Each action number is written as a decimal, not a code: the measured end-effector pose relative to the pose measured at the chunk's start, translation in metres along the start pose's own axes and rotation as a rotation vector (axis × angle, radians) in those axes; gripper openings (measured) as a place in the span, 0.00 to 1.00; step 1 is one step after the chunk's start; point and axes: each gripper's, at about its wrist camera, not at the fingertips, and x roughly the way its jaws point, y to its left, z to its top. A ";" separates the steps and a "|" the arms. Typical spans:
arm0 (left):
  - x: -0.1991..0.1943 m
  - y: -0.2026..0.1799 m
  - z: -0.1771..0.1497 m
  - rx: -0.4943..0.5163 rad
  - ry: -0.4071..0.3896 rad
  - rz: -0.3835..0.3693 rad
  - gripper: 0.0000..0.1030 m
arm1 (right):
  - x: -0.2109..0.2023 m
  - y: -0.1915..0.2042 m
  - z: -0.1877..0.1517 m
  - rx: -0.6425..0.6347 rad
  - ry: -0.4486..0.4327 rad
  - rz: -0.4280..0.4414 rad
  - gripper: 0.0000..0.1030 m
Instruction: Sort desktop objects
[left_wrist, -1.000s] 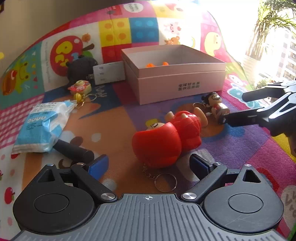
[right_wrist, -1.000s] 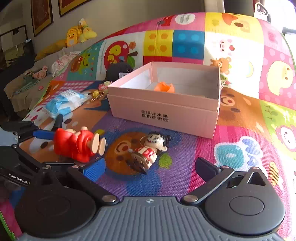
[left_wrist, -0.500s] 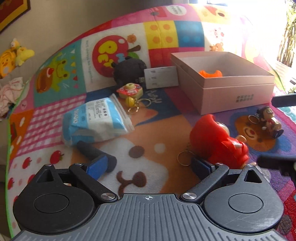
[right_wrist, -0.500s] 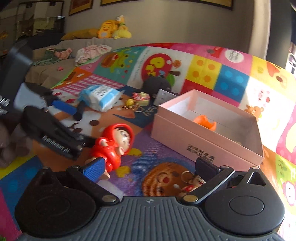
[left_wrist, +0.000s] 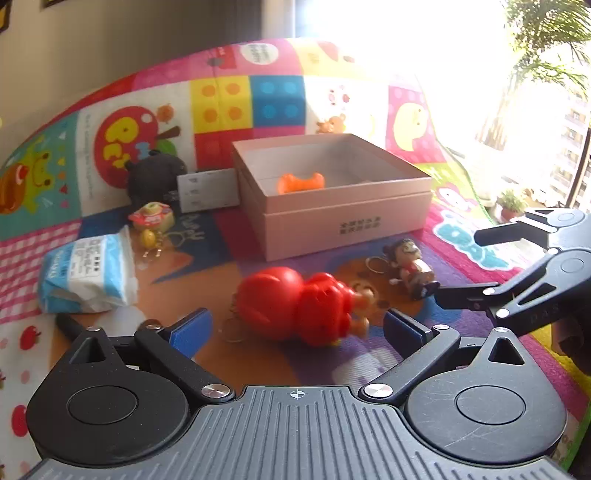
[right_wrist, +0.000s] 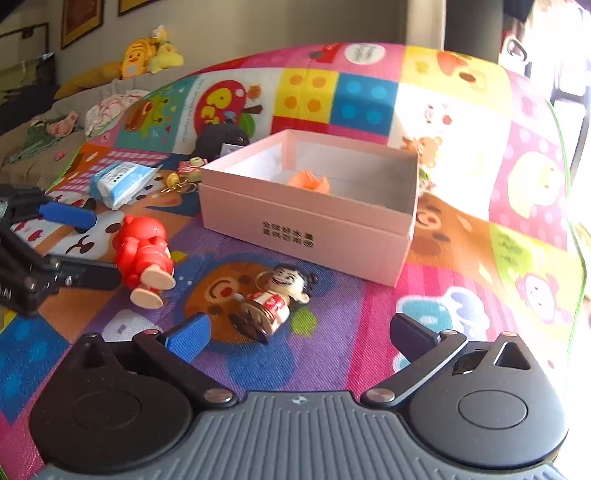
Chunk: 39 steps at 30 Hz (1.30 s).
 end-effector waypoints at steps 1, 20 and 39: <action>0.004 -0.006 -0.002 0.013 0.006 -0.008 0.99 | 0.003 -0.001 -0.003 0.010 0.012 0.000 1.00; 0.046 -0.007 0.008 -0.027 0.031 0.154 0.99 | 0.017 0.006 -0.009 0.007 0.062 -0.012 1.00; 0.019 0.051 -0.016 -0.131 0.037 0.234 0.99 | 0.015 0.017 -0.003 0.032 0.053 0.027 1.00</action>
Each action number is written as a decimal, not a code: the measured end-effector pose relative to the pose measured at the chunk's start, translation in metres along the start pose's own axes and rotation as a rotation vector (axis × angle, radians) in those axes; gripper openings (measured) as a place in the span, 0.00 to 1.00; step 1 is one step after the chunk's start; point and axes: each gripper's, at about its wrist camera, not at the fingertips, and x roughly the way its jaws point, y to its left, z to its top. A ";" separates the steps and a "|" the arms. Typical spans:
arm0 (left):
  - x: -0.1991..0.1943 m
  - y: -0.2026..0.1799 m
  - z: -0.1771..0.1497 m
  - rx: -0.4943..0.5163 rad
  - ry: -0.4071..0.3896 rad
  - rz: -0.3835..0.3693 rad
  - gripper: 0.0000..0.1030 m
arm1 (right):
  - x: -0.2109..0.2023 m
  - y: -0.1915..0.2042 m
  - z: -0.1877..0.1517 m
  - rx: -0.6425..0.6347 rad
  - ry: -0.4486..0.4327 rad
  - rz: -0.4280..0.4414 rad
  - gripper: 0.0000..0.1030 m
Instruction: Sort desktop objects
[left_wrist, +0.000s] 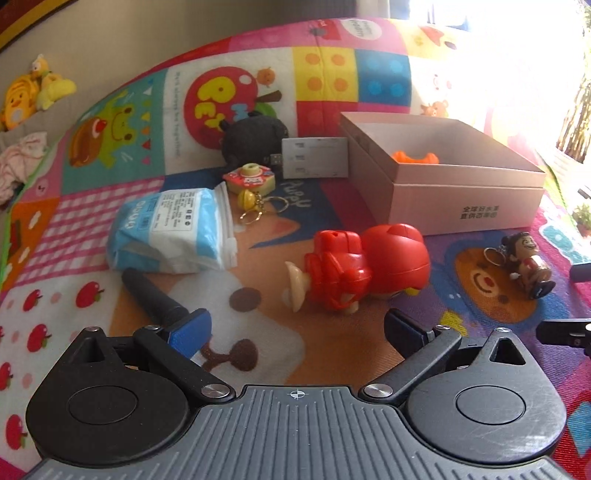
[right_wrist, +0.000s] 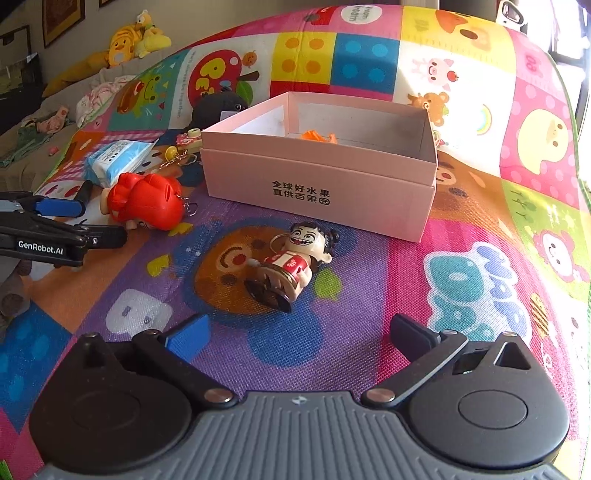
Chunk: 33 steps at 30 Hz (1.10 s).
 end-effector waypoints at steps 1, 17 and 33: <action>0.000 -0.003 0.000 0.003 -0.003 -0.020 0.99 | -0.001 0.000 0.002 0.006 -0.013 0.002 1.00; -0.004 -0.043 0.001 0.108 -0.036 -0.288 1.00 | -0.012 -0.015 0.011 -0.005 -0.073 -0.069 0.92; -0.013 -0.046 0.010 0.105 -0.078 -0.200 0.99 | 0.014 -0.011 0.026 0.068 0.019 0.011 0.28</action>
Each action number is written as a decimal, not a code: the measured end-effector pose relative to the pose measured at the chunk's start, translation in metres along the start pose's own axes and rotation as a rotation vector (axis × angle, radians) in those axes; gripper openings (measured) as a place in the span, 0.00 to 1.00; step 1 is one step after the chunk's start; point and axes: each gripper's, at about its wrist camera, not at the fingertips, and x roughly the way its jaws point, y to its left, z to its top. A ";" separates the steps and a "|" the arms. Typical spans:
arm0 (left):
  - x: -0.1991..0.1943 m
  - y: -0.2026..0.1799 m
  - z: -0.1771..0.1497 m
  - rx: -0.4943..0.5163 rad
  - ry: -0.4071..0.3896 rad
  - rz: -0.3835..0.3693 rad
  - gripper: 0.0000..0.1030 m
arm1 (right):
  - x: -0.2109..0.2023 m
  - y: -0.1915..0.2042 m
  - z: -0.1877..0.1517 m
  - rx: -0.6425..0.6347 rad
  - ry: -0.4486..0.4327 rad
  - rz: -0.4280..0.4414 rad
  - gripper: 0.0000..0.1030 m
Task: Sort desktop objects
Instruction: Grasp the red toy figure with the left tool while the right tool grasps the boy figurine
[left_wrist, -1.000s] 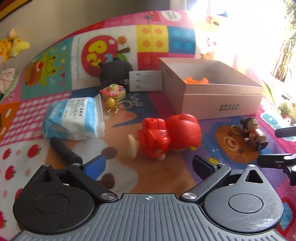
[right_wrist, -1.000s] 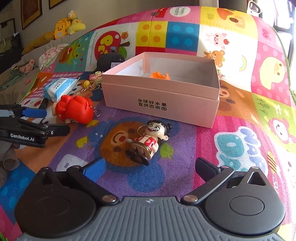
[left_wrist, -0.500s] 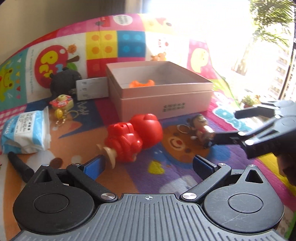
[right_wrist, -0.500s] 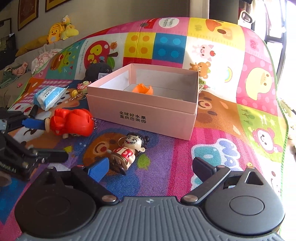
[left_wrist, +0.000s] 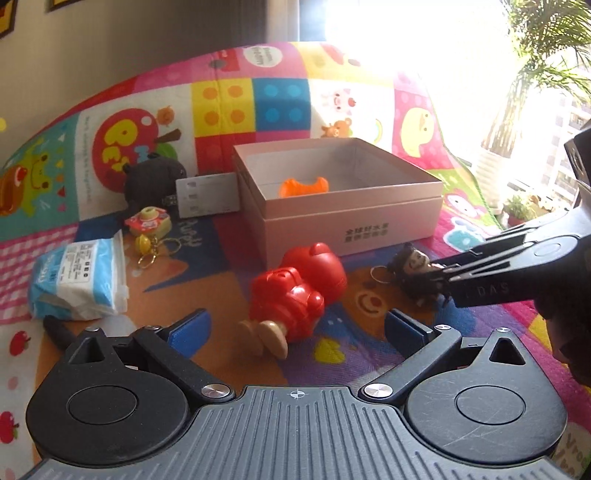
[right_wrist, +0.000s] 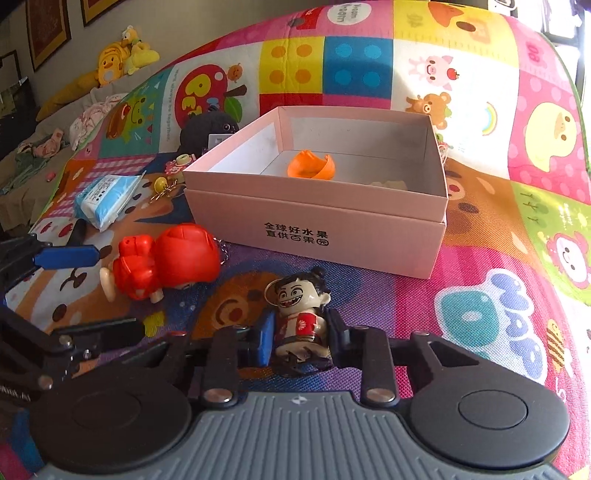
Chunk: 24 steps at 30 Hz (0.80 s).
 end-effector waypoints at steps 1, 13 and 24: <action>0.003 -0.001 0.002 0.006 0.000 0.009 0.99 | -0.002 -0.002 -0.002 0.002 0.000 -0.006 0.28; 0.055 -0.005 0.012 0.025 0.075 0.063 0.73 | -0.025 0.000 -0.022 -0.037 0.002 -0.019 0.28; 0.031 -0.009 0.005 0.031 0.081 0.023 0.51 | -0.027 0.005 -0.021 -0.039 0.019 0.006 0.28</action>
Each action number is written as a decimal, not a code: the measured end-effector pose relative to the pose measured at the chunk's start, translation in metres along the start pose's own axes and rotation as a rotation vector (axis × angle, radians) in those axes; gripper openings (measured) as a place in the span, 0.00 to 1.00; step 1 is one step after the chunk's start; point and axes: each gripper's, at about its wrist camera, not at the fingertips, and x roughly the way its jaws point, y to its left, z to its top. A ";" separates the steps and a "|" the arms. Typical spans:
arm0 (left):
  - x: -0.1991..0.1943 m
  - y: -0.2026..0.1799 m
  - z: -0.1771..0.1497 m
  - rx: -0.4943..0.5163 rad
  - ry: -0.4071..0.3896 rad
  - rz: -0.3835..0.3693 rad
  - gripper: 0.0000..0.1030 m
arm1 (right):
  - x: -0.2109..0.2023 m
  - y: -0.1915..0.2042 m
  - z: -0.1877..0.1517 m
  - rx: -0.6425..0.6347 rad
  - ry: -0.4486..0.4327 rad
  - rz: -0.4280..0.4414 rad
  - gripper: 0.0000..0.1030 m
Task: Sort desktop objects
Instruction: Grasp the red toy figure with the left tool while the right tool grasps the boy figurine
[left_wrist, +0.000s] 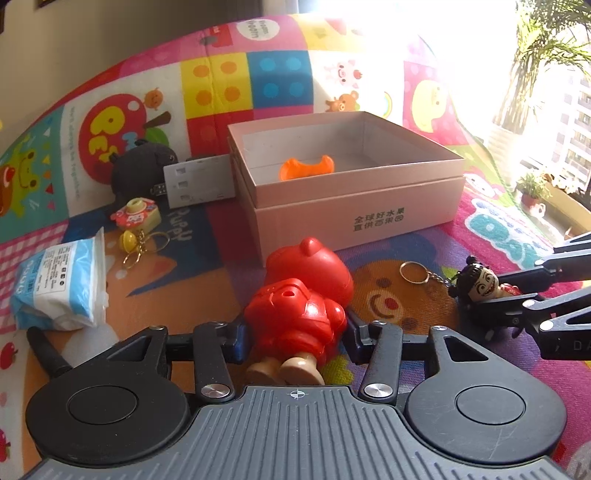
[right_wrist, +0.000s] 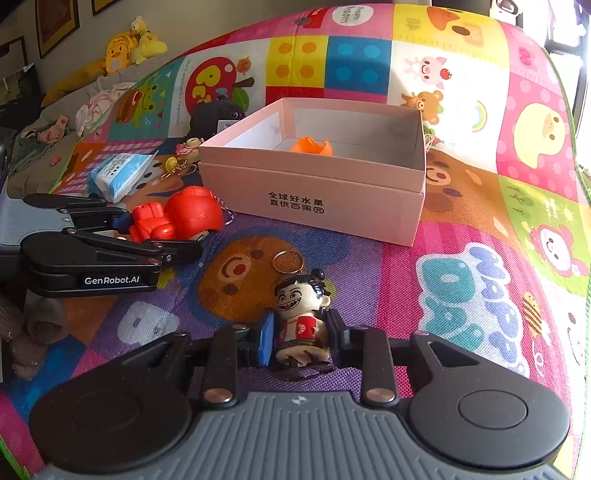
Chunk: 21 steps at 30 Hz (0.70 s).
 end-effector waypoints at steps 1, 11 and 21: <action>-0.005 -0.001 -0.003 0.003 0.001 -0.013 0.51 | -0.001 0.000 0.000 0.001 0.004 0.008 0.28; -0.044 -0.013 -0.029 -0.002 0.039 -0.112 0.53 | -0.013 0.010 -0.005 -0.014 0.020 0.075 0.28; -0.042 -0.022 -0.025 0.039 0.019 -0.096 0.70 | -0.008 0.015 -0.005 -0.028 0.024 0.067 0.36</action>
